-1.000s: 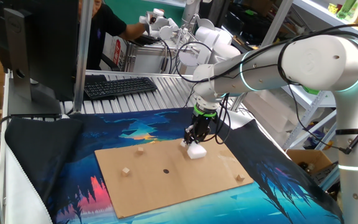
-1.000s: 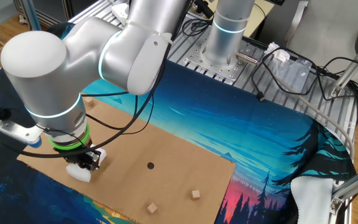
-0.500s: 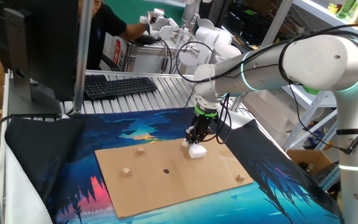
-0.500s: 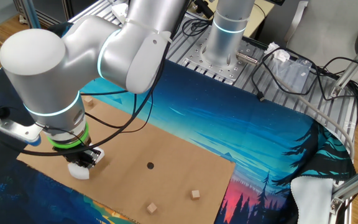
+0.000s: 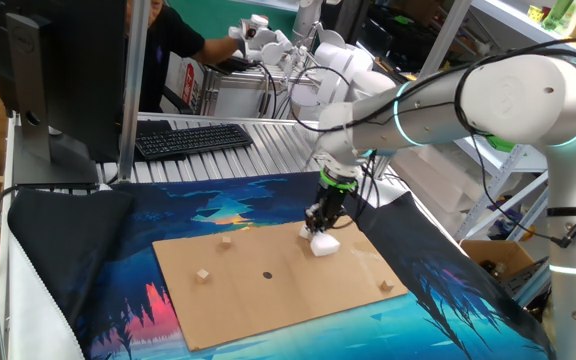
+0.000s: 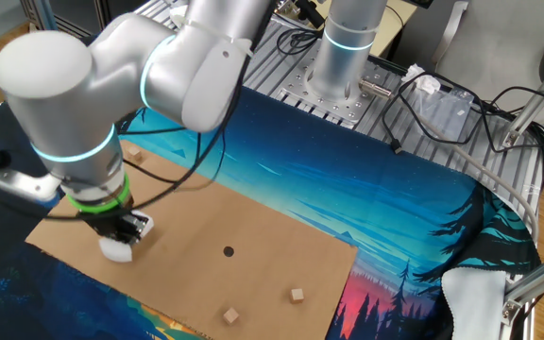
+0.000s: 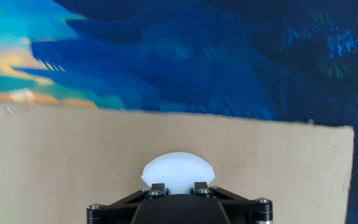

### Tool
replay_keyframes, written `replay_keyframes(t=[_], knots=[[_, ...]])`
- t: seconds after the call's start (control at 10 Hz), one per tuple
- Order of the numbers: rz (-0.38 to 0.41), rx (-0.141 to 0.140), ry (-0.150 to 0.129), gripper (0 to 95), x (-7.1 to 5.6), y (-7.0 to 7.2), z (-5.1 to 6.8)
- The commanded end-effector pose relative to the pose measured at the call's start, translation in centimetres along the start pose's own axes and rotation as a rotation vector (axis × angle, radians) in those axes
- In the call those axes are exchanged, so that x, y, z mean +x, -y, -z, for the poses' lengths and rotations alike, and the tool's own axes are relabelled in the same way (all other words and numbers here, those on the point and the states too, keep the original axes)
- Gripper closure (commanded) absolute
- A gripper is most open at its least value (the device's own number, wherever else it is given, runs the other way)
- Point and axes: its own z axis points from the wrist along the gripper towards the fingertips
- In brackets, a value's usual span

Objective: Clean the tabletop with a sponge

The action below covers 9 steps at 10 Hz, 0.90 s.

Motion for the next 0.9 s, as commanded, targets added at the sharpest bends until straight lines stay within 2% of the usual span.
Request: replay_keyframes(t=[0.1, 0.3, 0.5, 0.6, 0.7, 0.9], knots=[[0.019, -0.004, -0.004, 95.0, 0.4, 1.3, 0.5], [0.023, -0.004, -0.003, 95.0, 0.8, 1.6, 0.6], [-0.008, -0.023, -0.009, 95.0, 1.2, 0.8, 0.5], [-0.043, -0.044, -0.003, 95.0, 1.6, -0.2, 0.3], [-0.070, -0.050, 0.000, 95.0, 2.0, -1.3, 0.0], [-0.148, -0.059, -0.003, 95.0, 3.1, -4.8, 0.0]])
